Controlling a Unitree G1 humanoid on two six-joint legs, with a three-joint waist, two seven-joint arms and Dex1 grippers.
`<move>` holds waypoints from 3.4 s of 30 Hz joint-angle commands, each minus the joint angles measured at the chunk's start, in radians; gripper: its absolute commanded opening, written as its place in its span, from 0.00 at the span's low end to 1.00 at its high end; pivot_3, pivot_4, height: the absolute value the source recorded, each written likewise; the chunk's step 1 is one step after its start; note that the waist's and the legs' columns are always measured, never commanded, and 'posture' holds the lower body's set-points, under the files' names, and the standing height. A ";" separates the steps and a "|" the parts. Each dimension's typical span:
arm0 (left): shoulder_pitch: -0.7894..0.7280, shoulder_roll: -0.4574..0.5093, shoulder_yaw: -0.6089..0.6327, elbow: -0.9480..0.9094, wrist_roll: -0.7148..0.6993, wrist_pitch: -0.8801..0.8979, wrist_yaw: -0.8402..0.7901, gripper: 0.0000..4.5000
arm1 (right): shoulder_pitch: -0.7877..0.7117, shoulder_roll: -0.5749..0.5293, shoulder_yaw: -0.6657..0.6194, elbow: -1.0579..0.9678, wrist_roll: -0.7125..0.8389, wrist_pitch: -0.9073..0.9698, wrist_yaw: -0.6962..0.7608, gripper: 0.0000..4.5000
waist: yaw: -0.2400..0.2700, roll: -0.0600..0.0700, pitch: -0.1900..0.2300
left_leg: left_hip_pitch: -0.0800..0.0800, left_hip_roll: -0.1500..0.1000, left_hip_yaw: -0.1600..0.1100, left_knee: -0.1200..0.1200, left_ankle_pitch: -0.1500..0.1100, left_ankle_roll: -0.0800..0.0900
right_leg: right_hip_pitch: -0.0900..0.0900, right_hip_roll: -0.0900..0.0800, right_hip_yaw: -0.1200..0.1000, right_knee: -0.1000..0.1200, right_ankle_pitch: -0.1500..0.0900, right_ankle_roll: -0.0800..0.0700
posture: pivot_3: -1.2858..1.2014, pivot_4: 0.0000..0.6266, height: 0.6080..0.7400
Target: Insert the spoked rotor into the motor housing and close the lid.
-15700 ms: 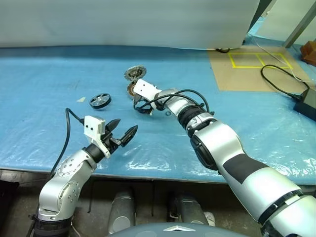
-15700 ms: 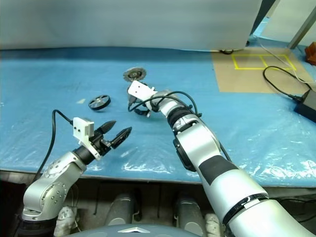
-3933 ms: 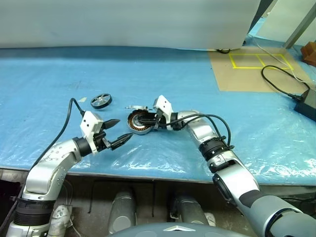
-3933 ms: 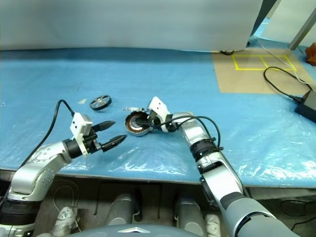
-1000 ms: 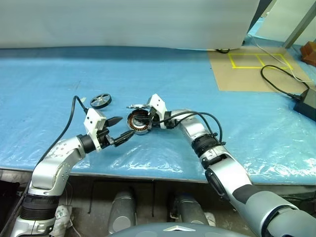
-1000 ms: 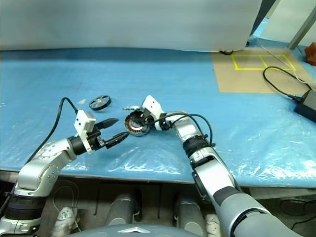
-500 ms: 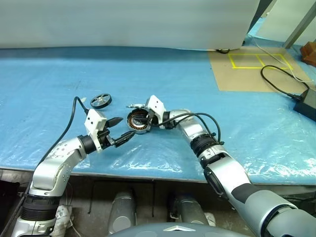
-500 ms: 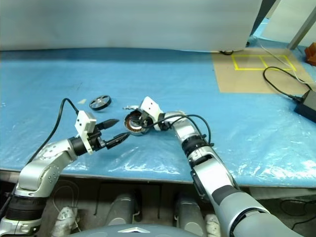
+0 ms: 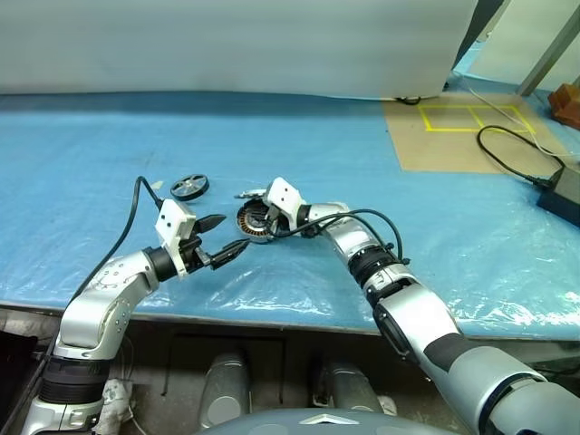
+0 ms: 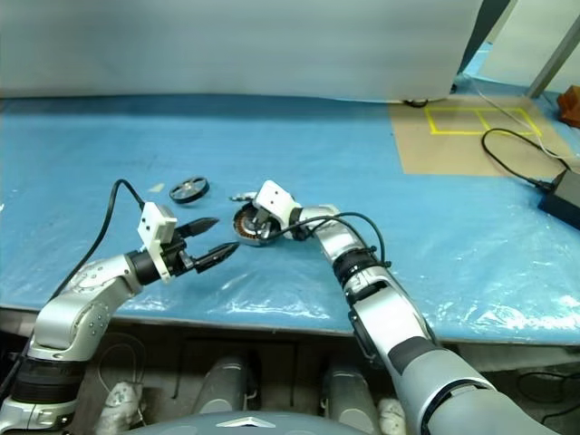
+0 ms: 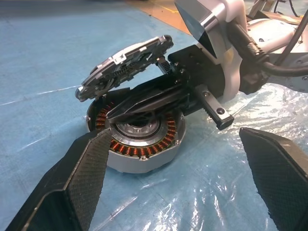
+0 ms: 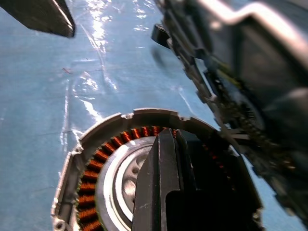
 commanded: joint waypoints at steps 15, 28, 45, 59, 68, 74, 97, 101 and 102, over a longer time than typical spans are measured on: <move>-0.014 -0.009 -0.003 -0.025 -0.004 -0.004 0.001 1.00 | 0.078 0.030 -0.178 -0.307 0.301 0.374 0.253 0.01 | -0.009 0.000 -0.003 | -0.020 -0.002 0.002 -0.017 0.004 0.002 | -0.020 0.001 -0.001 -0.015 0.002 -0.002 | 0.52 0.24 1.00; -0.016 -0.023 -0.016 -0.025 -0.004 -0.001 0.004 1.00 | 0.157 -0.004 -0.114 -0.503 0.291 0.484 0.232 0.01 | -0.009 0.000 -0.003 | -0.031 0.000 0.001 -0.012 0.004 0.002 | -0.032 0.001 -0.003 -0.007 0.002 -0.003 | 0.52 0.24 1.00; -0.027 0.049 0.088 0.009 -0.028 -0.005 -0.019 1.00 | 0.284 -0.274 -0.219 -0.788 0.415 0.701 0.263 0.01 | -0.008 0.000 -0.003 | -0.029 0.000 0.001 -0.011 0.005 0.001 | -0.029 0.001 -0.003 -0.006 0.002 -0.003 | 0.52 0.24 1.00; -0.063 0.017 -0.039 0.041 0.014 -0.019 -0.077 1.00 | 0.289 -0.210 -0.139 -0.873 0.419 0.702 0.222 0.01 | -0.003 0.000 -0.003 | -0.029 -0.001 0.001 -0.010 0.005 0.001 | -0.029 0.001 -0.003 -0.004 0.002 -0.003 | 0.52 0.24 1.00; -0.072 0.032 0.019 0.076 0.022 -0.027 -0.047 1.00 | 0.295 -0.218 -0.114 -0.873 0.411 0.696 0.217 0.01 | -0.008 0.000 -0.003 | -0.028 0.000 0.000 -0.010 0.005 0.000 | -0.029 0.001 -0.003 -0.003 0.002 -0.003 | 0.52 0.24 1.00; -0.079 0.023 0.005 0.078 0.022 -0.042 -0.061 1.00 | 0.294 -0.220 -0.104 -0.854 0.404 0.669 0.215 0.01 | -0.007 0.000 -0.003 | -0.029 -0.001 0.000 -0.009 0.005 0.000 | -0.029 0.001 -0.003 -0.003 0.002 -0.003 | 0.52 0.24 1.00; -0.179 -0.076 -0.094 0.152 0.074 -0.026 -0.053 0.63 | 0.290 -0.211 -0.114 -0.822 0.380 0.644 0.164 0.00 | -0.006 0.000 -0.003 | -0.029 0.000 0.000 -0.004 0.005 0.001 | -0.029 0.000 -0.003 0.001 0.002 -0.003 | 0.52 0.24 1.00; -0.188 -0.089 -0.103 0.169 0.090 -0.037 -0.055 0.34 | 0.289 -0.209 -0.111 -0.822 0.379 0.644 0.160 0.00 | -0.006 0.000 -0.003 | -0.029 0.000 -0.001 -0.004 0.005 0.001 | -0.029 0.000 -0.003 0.001 0.002 -0.003 | 0.52 0.24 1.00; -0.191 -0.092 -0.107 0.182 0.105 -0.043 -0.046 0.24 | 0.289 -0.208 -0.111 -0.823 0.380 0.645 0.160 0.00 | -0.006 0.000 -0.003 | -0.029 0.000 -0.001 -0.004 0.005 0.001 | -0.029 0.000 -0.003 0.001 0.002 -0.003 | 0.52 0.24 1.00</move>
